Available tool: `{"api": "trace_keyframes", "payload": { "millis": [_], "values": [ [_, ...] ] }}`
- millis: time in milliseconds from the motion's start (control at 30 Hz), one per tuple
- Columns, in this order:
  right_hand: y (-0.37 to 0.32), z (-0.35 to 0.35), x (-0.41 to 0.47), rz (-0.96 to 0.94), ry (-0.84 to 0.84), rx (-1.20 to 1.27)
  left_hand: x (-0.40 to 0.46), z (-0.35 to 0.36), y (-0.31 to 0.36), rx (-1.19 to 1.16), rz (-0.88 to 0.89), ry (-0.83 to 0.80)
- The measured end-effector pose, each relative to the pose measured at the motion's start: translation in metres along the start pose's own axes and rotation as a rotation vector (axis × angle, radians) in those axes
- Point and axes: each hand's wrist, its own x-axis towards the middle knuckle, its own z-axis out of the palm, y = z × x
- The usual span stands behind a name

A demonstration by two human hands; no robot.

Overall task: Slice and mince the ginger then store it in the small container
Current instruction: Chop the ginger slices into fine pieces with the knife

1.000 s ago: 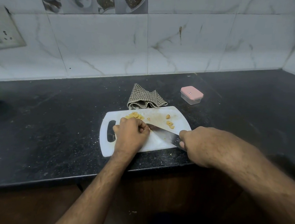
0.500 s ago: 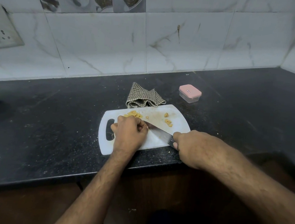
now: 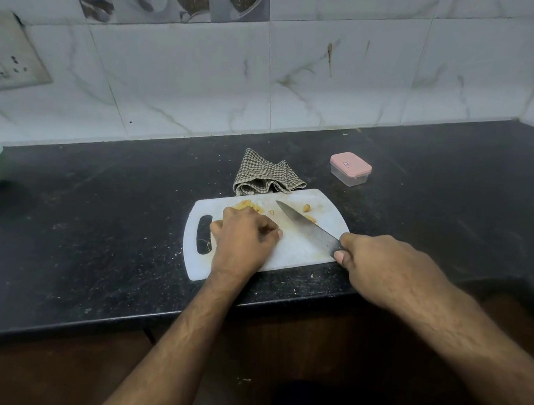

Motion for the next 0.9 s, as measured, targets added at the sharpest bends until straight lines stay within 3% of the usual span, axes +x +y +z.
{"api": "trace_keyframes", "payload": {
  "millis": [200, 367, 500, 667, 900],
  "values": [
    [-0.004, 0.008, 0.009, -0.021, 0.106, 0.030, 0.001, 0.000, -0.001, -0.044, -0.028, 0.033],
    [-0.005, 0.024, 0.032, -0.124, 0.284, -0.108, -0.002, 0.002, 0.002, 0.056, -0.009, 0.037],
    [0.004, 0.046, 0.061, -0.189, 0.434, -0.234, -0.002, 0.000, 0.001, -0.030, -0.027, 0.106],
    [0.014, 0.060, 0.084, -0.204, 0.516, -0.192, -0.004, -0.001, -0.003, -0.188, -0.069, 0.180],
    [0.021, 0.065, 0.099, -0.217, 0.602, -0.026, -0.003, -0.006, -0.008, -0.228, -0.201, 0.418]
  ]
}}
